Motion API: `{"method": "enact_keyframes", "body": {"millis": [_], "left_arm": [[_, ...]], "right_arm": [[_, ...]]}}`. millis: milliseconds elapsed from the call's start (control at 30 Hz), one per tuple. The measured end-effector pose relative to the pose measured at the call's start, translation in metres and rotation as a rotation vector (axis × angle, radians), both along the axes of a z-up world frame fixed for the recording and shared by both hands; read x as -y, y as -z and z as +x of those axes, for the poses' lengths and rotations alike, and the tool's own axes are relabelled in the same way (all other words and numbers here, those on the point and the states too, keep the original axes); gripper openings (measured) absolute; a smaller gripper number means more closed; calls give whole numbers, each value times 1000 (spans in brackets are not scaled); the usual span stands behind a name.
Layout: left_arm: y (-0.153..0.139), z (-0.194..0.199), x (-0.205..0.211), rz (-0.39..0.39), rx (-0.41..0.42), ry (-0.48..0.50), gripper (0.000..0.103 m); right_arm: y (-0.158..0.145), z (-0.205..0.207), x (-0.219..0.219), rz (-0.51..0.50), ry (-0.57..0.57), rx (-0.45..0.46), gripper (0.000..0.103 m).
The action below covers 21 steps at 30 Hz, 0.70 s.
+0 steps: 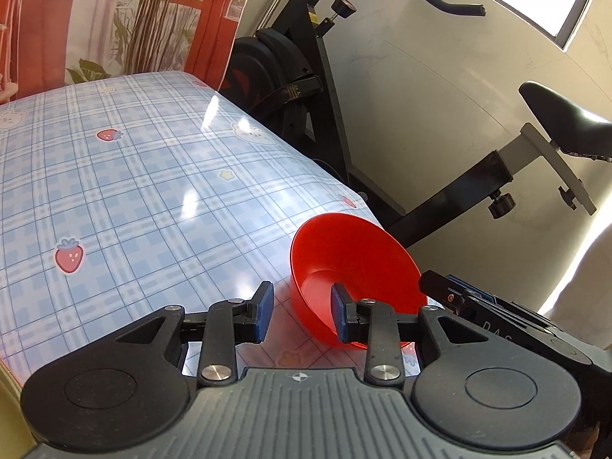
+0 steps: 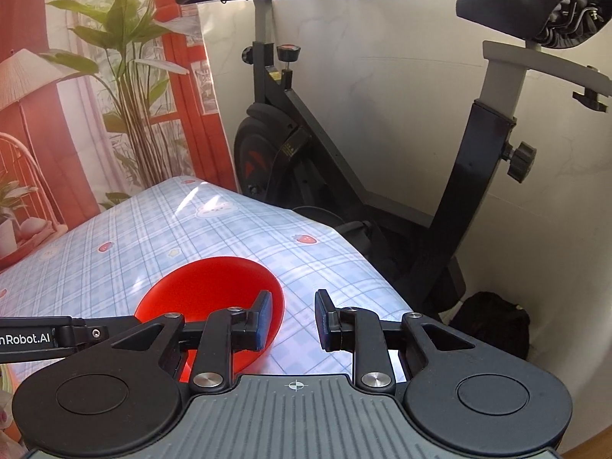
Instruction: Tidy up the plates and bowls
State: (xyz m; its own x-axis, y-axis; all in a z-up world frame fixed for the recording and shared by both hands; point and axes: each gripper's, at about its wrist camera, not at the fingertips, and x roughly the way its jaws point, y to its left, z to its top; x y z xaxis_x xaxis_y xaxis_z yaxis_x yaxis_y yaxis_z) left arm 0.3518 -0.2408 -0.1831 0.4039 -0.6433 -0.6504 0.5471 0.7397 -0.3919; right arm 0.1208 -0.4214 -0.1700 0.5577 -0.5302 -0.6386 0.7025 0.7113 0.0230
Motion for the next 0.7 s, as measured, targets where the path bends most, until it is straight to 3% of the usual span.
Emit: {"method": "enact_keyframes", "body": {"millis": [233, 267, 333, 400, 567, 700], "left_arm": [[11, 3, 7, 14, -15, 14, 32], [11, 3, 7, 10, -17, 16, 29], [11, 4, 7, 5, -23, 23, 15], [9, 3, 7, 15, -14, 32, 11], [8, 1, 4, 25, -14, 36, 10], [2, -8, -2, 34, -7, 34, 10]], "right_arm": [[12, 4, 6, 56, -5, 16, 21], [13, 6, 6, 56, -8, 15, 21], [13, 8, 7, 60, -9, 17, 20], [14, 8, 9, 88, -5, 28, 15], [14, 7, 8, 127, -5, 49, 5], [7, 3, 3, 138, -10, 61, 5]]}}
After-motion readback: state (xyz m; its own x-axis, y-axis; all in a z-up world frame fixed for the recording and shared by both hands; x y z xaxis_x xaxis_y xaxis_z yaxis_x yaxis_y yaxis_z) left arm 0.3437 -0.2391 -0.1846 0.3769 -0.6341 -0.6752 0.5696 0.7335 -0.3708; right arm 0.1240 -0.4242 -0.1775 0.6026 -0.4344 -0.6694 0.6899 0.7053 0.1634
